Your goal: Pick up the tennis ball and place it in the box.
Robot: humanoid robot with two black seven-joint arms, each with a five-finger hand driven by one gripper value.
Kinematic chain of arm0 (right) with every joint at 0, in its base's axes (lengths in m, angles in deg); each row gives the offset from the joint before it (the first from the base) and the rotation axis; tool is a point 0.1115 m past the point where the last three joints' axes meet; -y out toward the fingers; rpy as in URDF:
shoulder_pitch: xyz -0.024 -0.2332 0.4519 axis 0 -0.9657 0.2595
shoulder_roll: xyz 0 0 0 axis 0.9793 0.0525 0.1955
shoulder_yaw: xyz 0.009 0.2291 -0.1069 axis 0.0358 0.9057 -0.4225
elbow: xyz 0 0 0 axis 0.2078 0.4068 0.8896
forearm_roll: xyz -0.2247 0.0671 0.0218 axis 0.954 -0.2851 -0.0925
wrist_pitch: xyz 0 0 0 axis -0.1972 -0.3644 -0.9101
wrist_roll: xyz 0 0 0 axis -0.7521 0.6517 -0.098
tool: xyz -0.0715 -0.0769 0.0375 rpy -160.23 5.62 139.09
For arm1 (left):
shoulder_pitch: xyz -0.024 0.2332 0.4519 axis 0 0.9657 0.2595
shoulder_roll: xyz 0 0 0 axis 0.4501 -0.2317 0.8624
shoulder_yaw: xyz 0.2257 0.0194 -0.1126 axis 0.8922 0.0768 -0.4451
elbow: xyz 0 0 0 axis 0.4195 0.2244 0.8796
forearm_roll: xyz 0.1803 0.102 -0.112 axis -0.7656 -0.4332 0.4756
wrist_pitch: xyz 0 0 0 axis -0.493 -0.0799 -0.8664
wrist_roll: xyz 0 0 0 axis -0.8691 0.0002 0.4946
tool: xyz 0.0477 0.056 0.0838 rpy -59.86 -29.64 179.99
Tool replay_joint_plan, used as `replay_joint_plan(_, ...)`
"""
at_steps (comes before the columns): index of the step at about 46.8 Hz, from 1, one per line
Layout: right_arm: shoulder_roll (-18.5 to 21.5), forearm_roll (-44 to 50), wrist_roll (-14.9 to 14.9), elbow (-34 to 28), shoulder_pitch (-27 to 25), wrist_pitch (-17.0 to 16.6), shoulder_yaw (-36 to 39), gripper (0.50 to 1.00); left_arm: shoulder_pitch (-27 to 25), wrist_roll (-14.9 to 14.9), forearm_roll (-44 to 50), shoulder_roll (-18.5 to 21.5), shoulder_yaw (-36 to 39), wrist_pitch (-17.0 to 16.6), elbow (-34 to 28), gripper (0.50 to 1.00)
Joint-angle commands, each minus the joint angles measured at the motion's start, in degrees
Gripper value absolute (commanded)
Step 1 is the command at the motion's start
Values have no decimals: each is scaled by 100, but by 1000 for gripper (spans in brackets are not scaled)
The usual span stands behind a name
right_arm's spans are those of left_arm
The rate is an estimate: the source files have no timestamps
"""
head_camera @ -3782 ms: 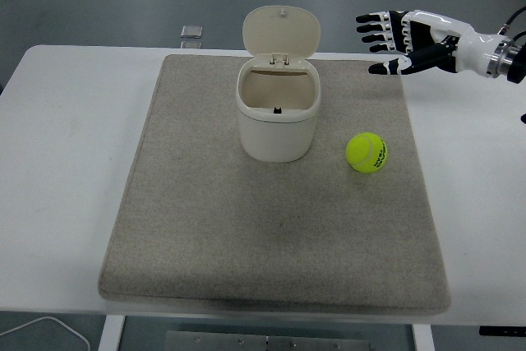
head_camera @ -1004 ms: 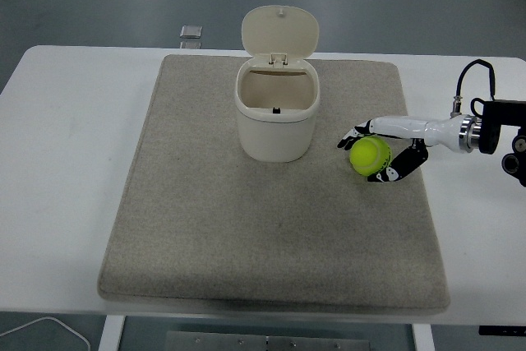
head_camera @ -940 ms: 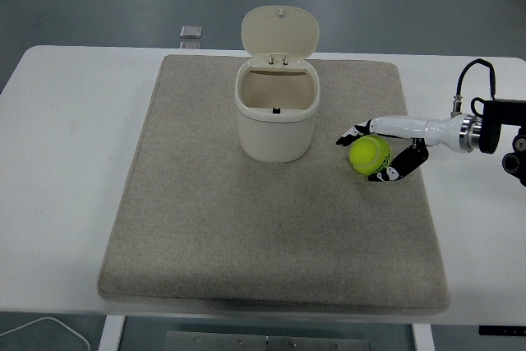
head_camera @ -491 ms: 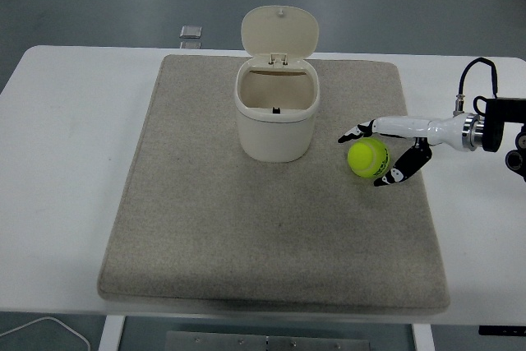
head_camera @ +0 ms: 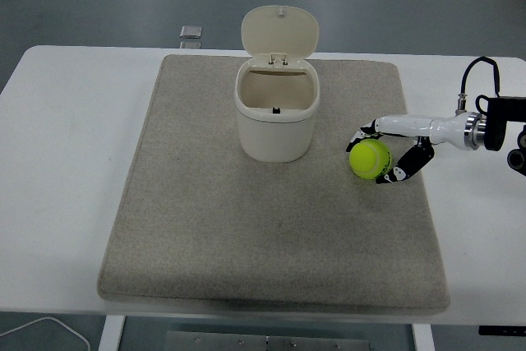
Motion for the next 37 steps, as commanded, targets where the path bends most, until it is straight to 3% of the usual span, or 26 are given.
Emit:
replay_joint_plan(1, 1, -26, 0, 2, 9, -9, 8, 654, 0, 0, 0, 0, 0, 0, 2, 996)
replay_joint_plan(5, 1, -61, 0, 2, 62, -44, 25, 639, 0, 0, 0, 0, 0, 0, 2, 996)
replay_joint_plan(16, -104, -254, 53, 28, 317, -422, 104, 500, 0, 0, 0, 0, 0, 0, 2, 996)
replay_joint_plan(27, -315, -1150, 62, 72, 589, -870, 385, 500, 0, 0, 0, 0, 0, 0, 2, 996)
replay_joint_plan(37, -298, -1388, 123, 81, 739, -1152, 904, 500, 0, 0, 0, 0, 0, 0, -7, 996)
